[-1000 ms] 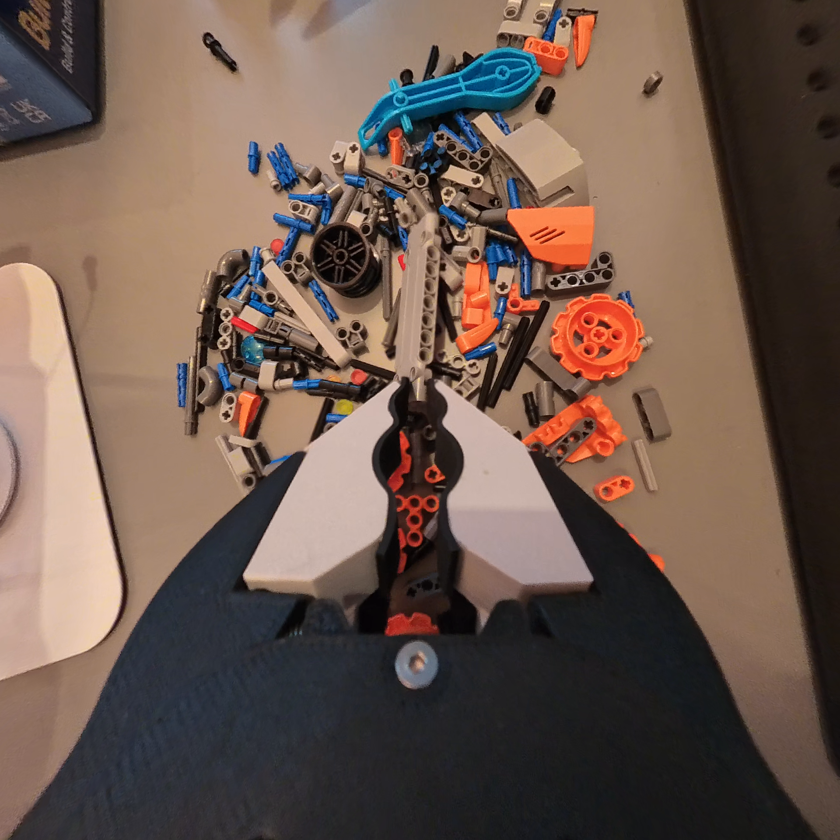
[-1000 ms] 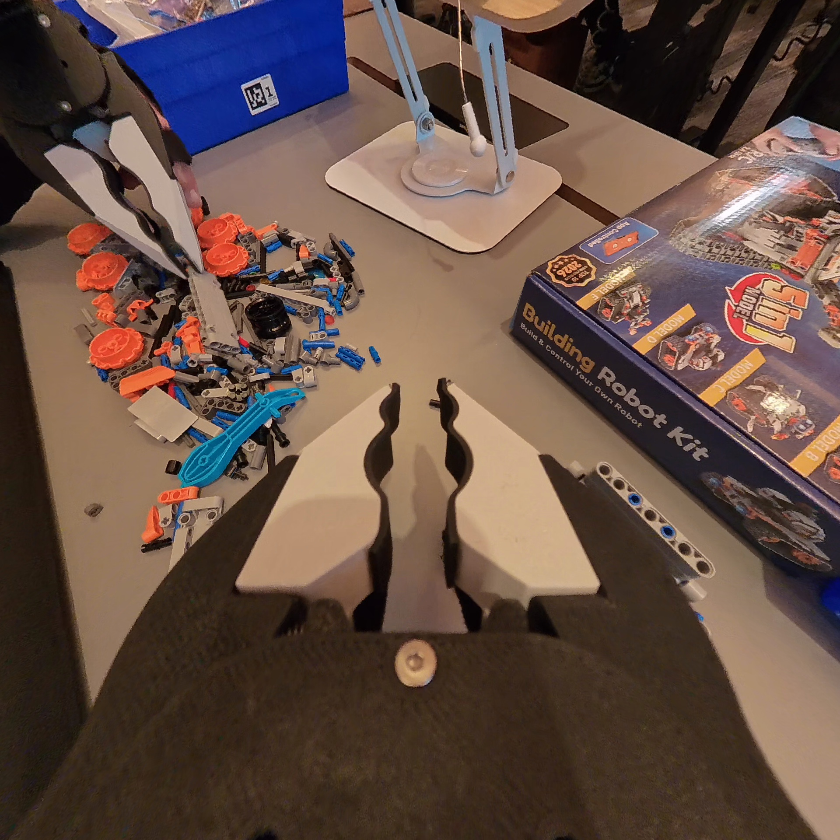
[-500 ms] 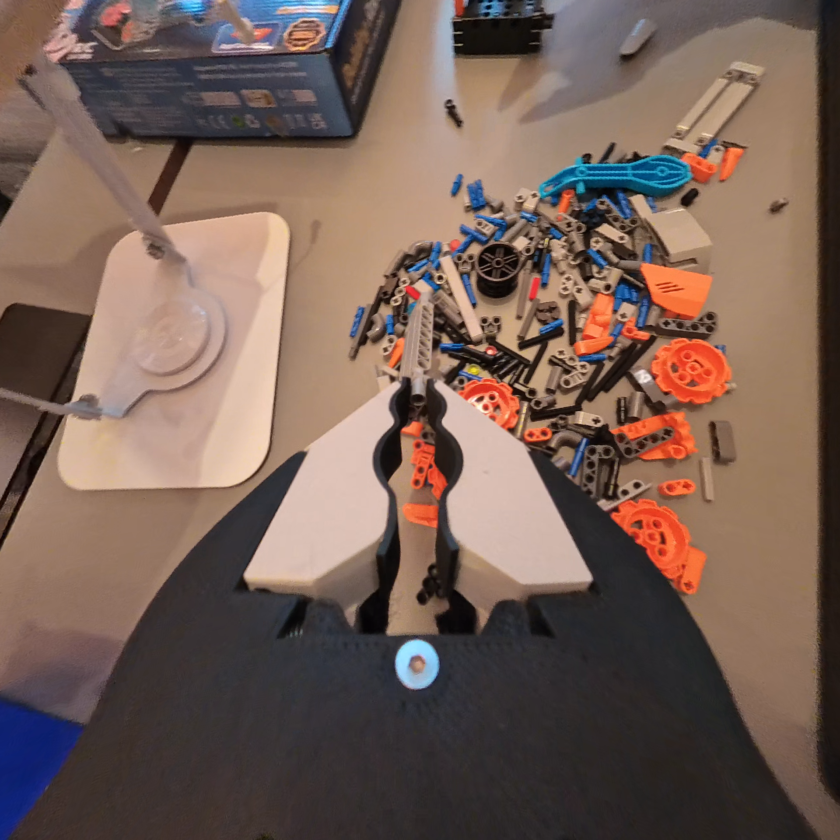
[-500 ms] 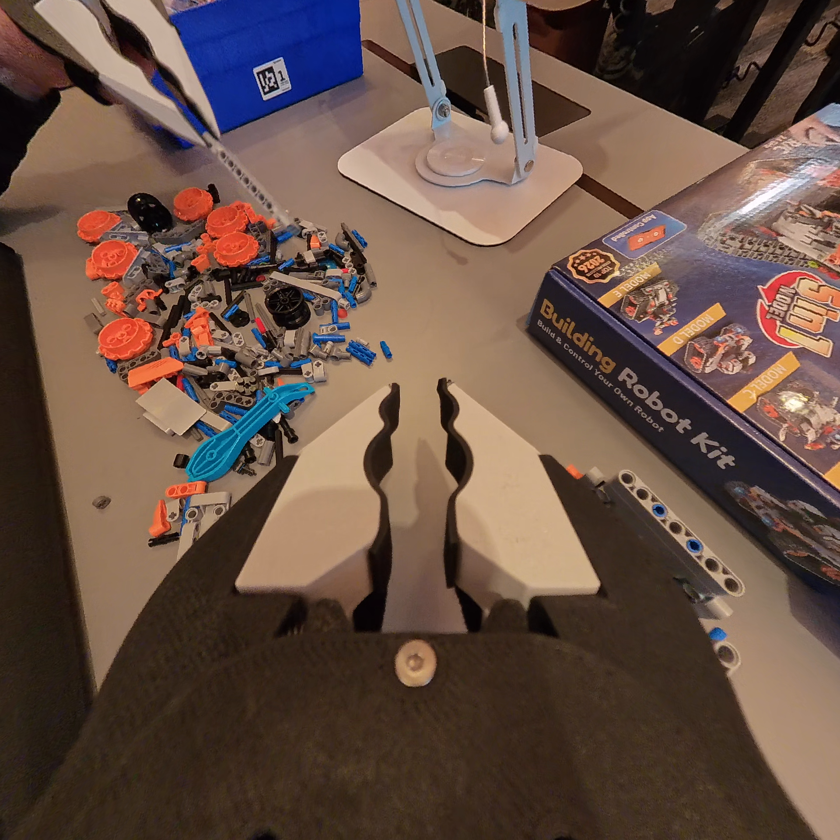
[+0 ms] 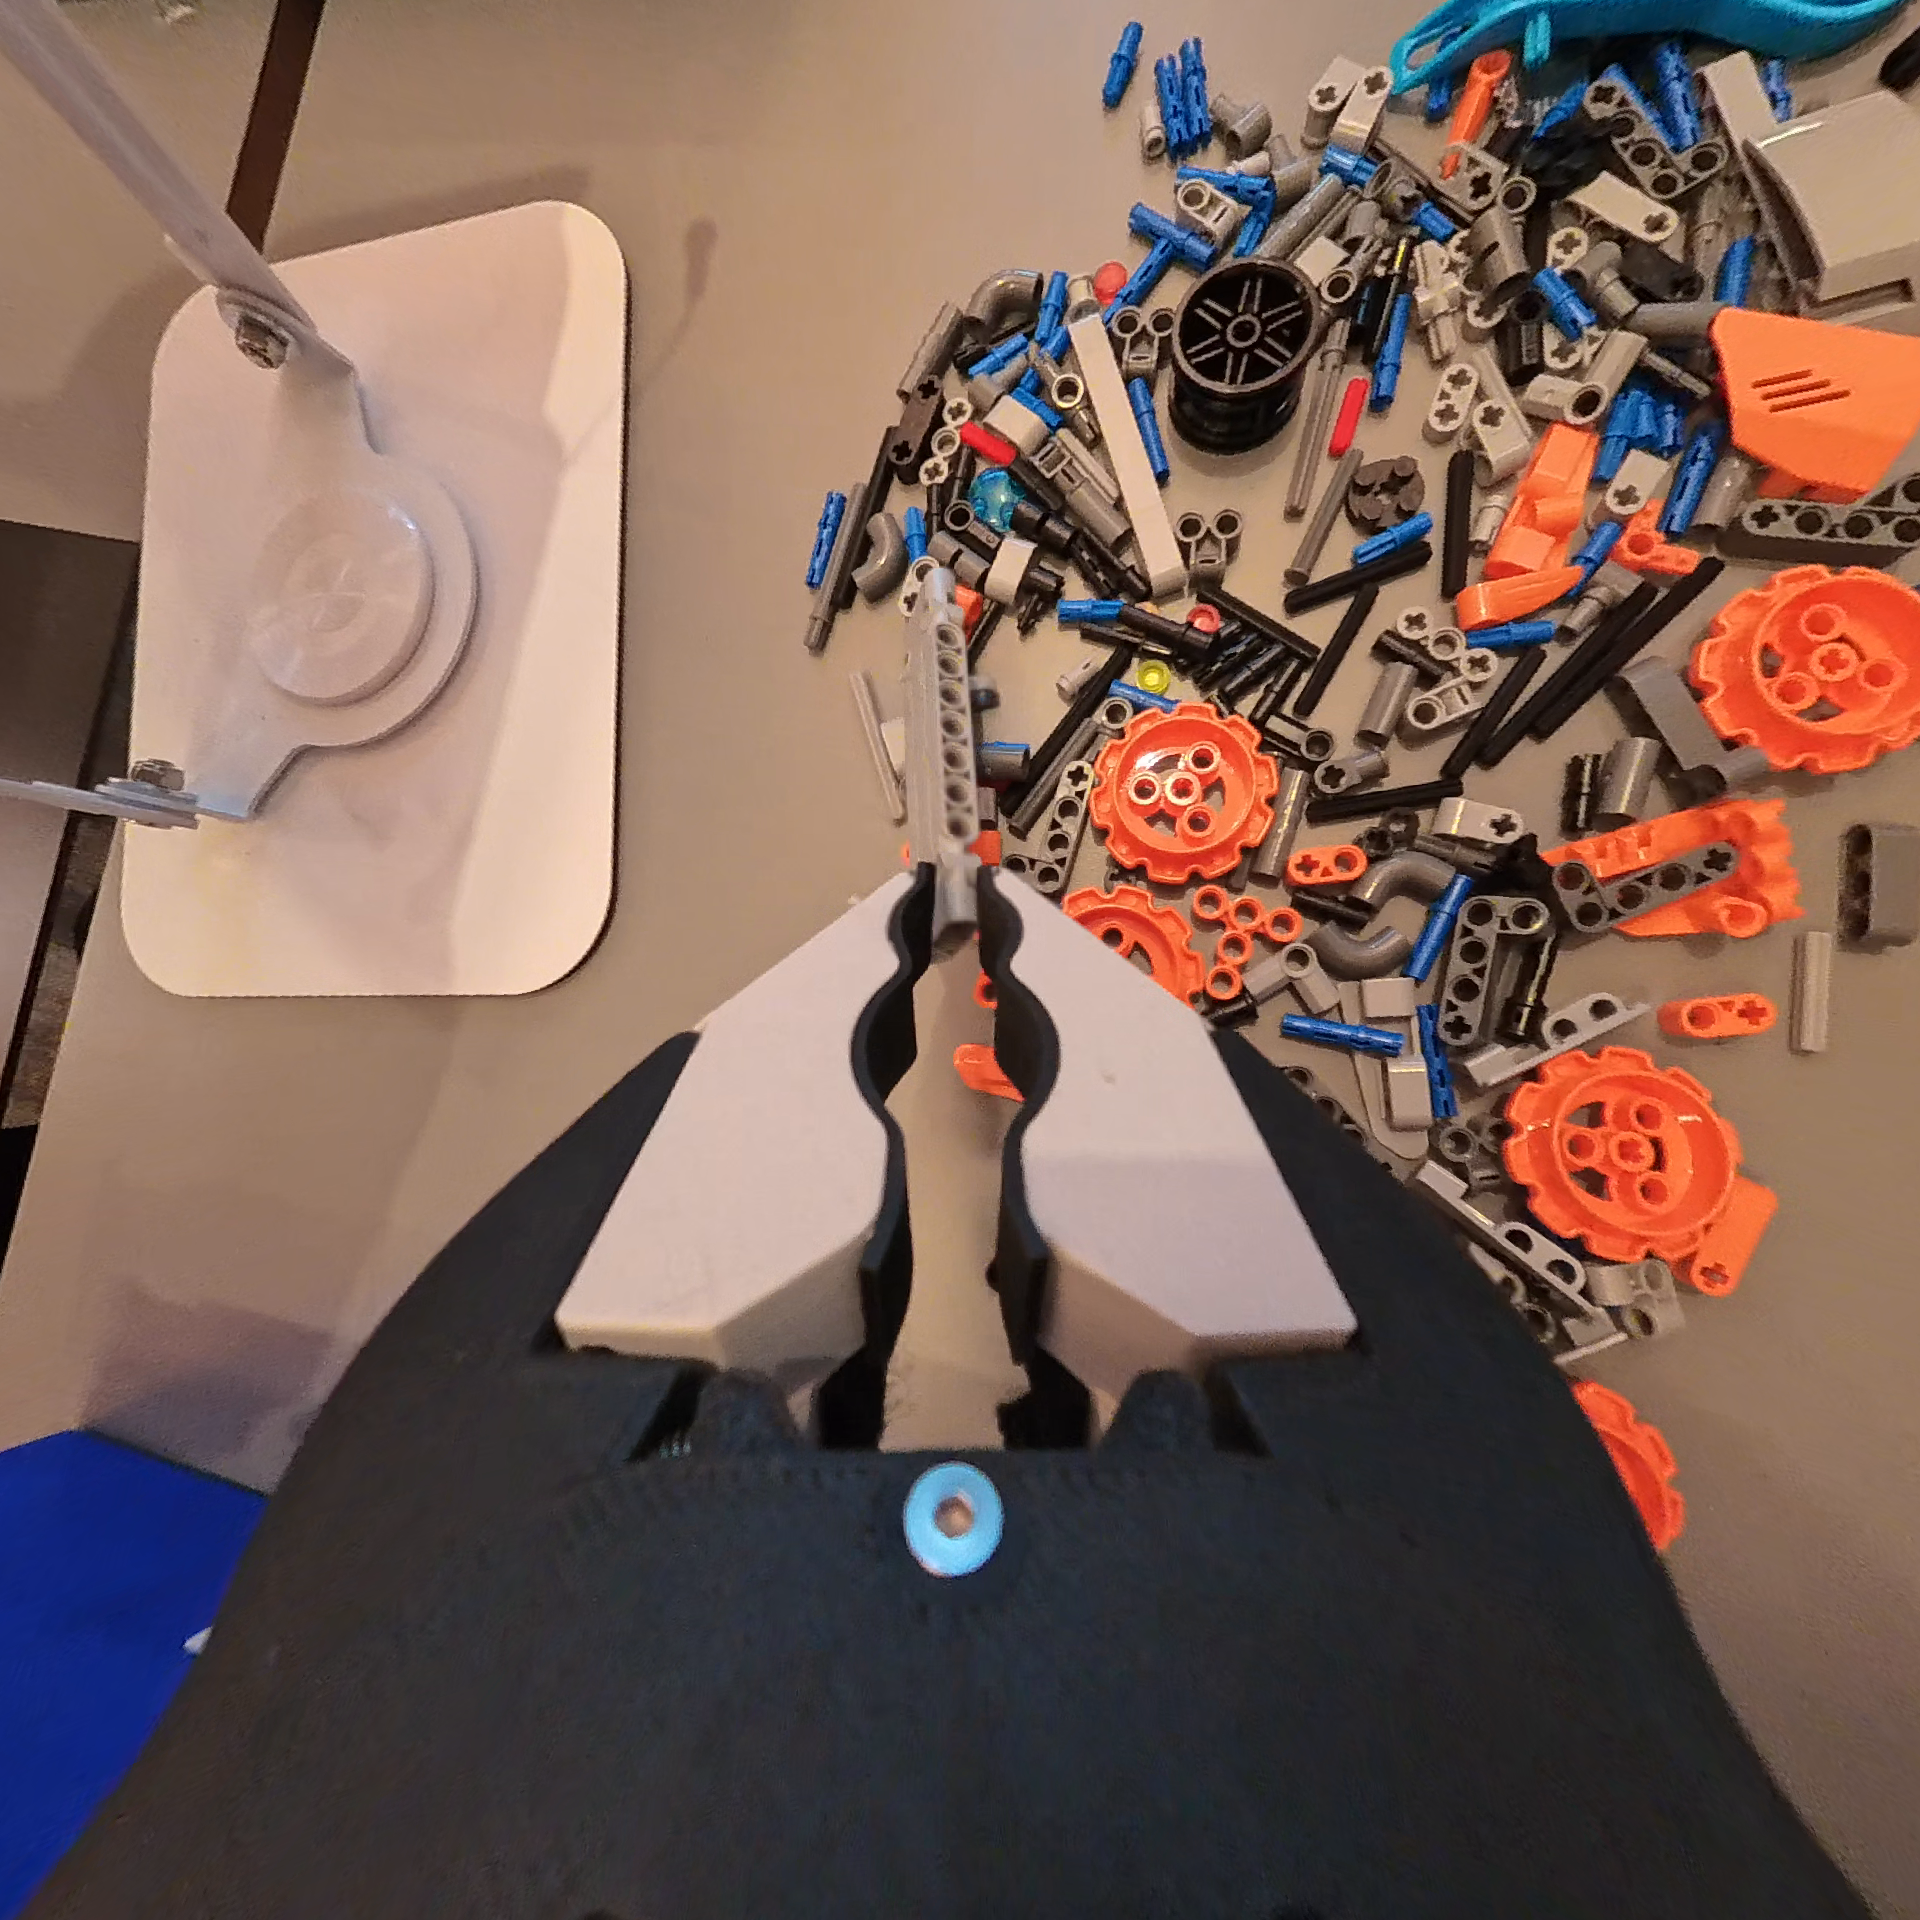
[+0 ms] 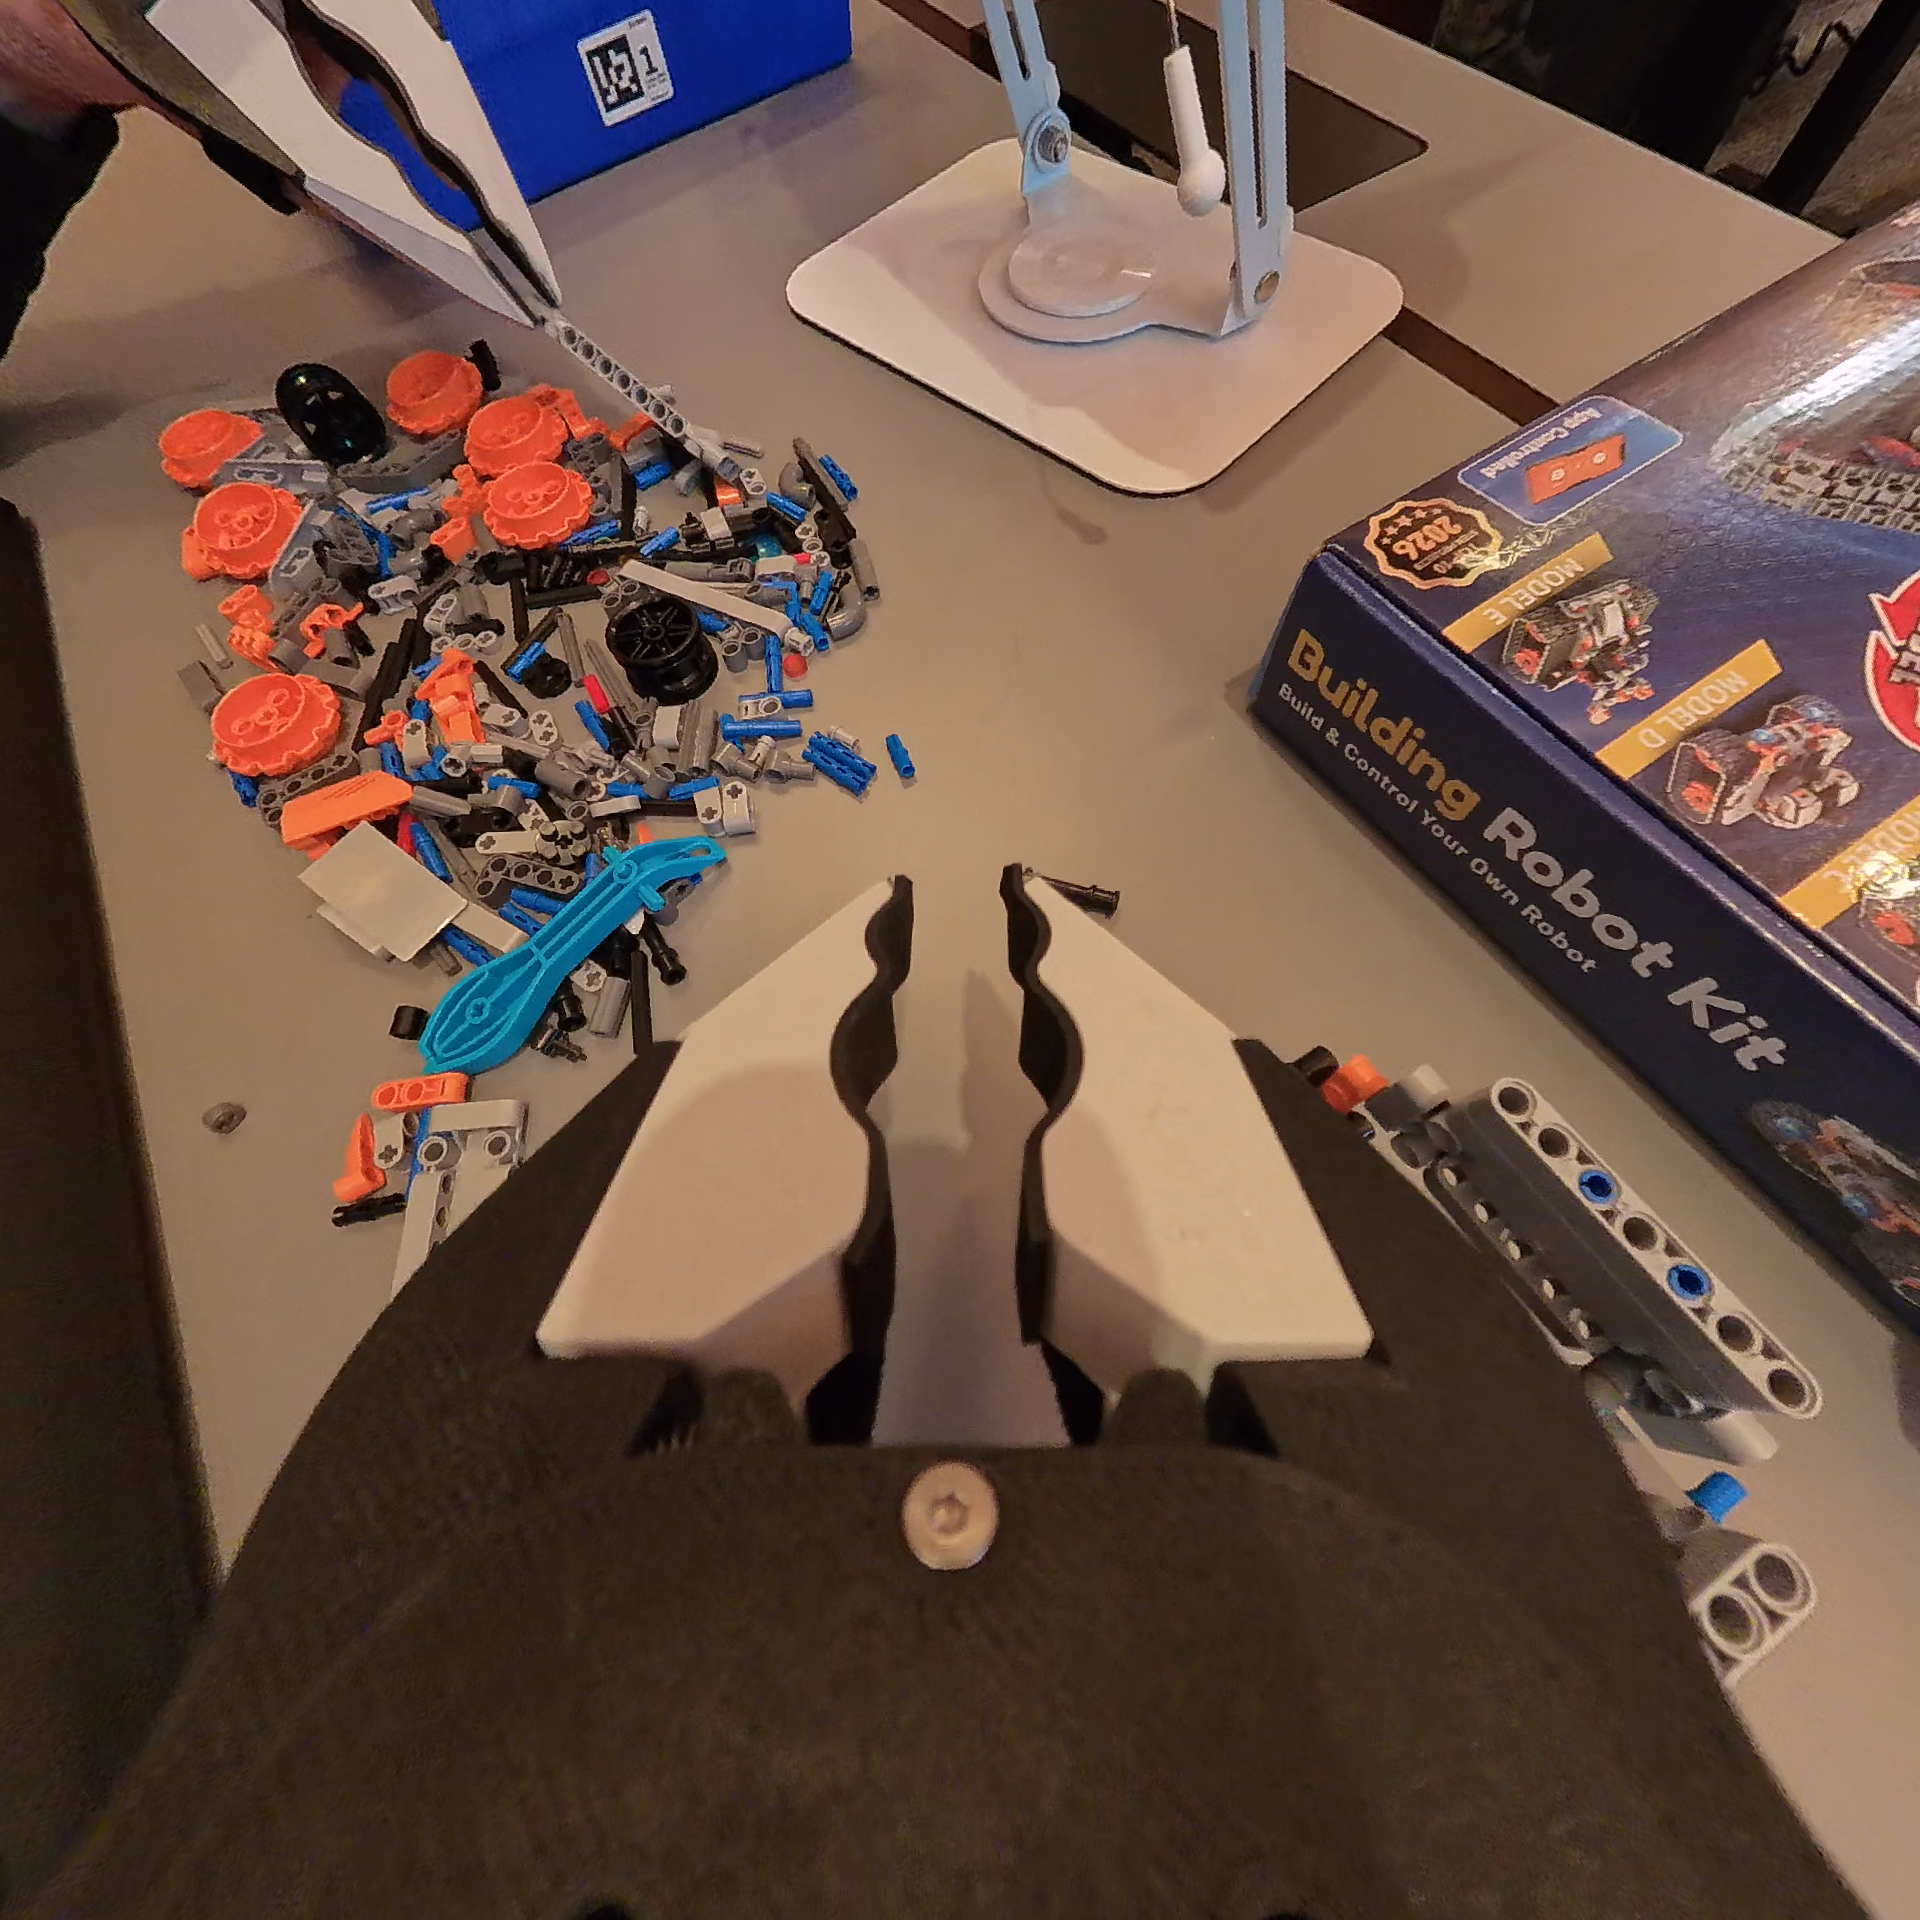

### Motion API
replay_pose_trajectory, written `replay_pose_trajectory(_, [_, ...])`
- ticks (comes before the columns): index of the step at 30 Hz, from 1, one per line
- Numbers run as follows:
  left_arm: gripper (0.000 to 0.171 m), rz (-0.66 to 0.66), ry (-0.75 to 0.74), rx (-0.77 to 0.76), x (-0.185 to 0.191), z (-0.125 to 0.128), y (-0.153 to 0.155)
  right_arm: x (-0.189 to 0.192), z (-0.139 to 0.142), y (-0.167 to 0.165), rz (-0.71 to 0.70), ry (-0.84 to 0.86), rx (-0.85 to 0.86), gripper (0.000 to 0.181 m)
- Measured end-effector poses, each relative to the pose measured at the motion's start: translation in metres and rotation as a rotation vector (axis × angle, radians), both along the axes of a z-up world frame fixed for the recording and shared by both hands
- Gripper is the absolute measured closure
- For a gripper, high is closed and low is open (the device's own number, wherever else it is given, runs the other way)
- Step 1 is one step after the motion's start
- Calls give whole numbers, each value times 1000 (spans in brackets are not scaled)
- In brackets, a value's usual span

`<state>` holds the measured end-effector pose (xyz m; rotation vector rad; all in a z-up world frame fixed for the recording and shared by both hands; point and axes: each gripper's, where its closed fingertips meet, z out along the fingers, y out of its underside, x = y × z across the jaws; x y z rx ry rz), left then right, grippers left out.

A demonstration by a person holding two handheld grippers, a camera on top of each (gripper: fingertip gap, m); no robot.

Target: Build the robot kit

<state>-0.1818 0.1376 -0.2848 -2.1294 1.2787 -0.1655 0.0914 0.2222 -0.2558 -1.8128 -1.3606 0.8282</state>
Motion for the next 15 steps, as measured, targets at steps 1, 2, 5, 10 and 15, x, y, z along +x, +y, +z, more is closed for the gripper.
replay_pose_trajectory(1, [166, -3, -1, -4, 0, -1, -1, 0, -1, 0, 1, -2, -2, 165])
replay_pose_trajectory(2, [164, -5, 2, -9, 0, -2, -1, 0, -2, 0, 1, -4, -4, 165])
replay_pose_trajectory(5, [162, -7, 8, -23, -1, -4, -3, 0, -4, 0, 4, -8, -9, 165])
replay_pose_trajectory(10, [159, -8, 5, -24, -1, -4, -3, 0, -6, -1, 8, -15, -14, 165])
replay_pose_trajectory(15, [157, -21, -5, -17, 2, -2, -4, 0, -5, -1, 10, -13, -12, 165])
